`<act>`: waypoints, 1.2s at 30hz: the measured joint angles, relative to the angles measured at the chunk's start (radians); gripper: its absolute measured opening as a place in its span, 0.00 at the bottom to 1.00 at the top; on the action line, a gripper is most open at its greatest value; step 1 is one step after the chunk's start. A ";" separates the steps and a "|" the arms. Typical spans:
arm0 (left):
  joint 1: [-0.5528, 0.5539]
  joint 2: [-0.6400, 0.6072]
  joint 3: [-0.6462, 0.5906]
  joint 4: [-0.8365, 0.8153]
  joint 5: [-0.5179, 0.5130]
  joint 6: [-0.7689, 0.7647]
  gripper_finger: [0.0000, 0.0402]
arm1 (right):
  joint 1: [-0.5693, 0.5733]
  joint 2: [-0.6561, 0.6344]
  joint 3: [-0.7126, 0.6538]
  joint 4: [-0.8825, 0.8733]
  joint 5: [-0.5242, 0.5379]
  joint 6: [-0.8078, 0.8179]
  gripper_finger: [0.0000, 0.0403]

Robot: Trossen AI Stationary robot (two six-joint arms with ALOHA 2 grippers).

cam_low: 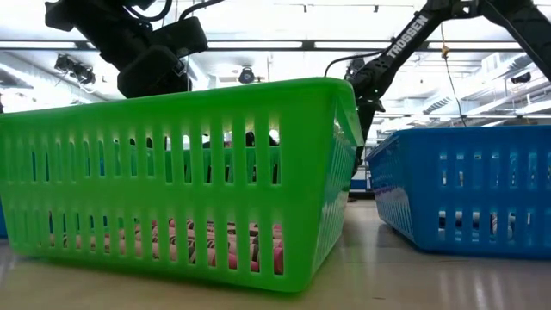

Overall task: Sort crayons
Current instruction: Put the dark red crayon into the left blue bin

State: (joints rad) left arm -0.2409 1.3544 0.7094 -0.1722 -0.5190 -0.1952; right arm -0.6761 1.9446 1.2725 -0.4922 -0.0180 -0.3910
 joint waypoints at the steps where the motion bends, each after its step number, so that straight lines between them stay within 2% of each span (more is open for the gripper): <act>1: 0.000 0.000 0.000 0.000 0.000 0.000 0.38 | -0.002 0.000 -0.007 0.009 -0.007 0.006 0.33; 10: 0.000 0.000 0.000 0.000 0.000 0.000 0.38 | -0.022 -0.004 -0.076 0.071 -0.017 0.025 0.33; 17: 0.000 0.000 0.000 0.001 0.000 0.000 0.38 | -0.035 -0.005 -0.081 0.051 -0.043 0.022 0.32; 21: 0.000 0.000 0.000 0.001 0.000 0.000 0.38 | -0.035 -0.005 -0.082 0.047 -0.043 0.023 0.27; 30: 0.000 0.000 0.000 0.001 0.000 0.000 0.38 | -0.035 -0.004 -0.082 0.028 -0.053 0.022 0.04; 36: 0.000 0.000 0.000 0.000 0.000 -0.004 0.38 | -0.035 -0.003 -0.076 0.033 -0.053 0.022 0.01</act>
State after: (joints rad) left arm -0.2405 1.3542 0.7094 -0.1720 -0.5190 -0.1993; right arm -0.7116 1.9419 1.1967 -0.4595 -0.0711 -0.3695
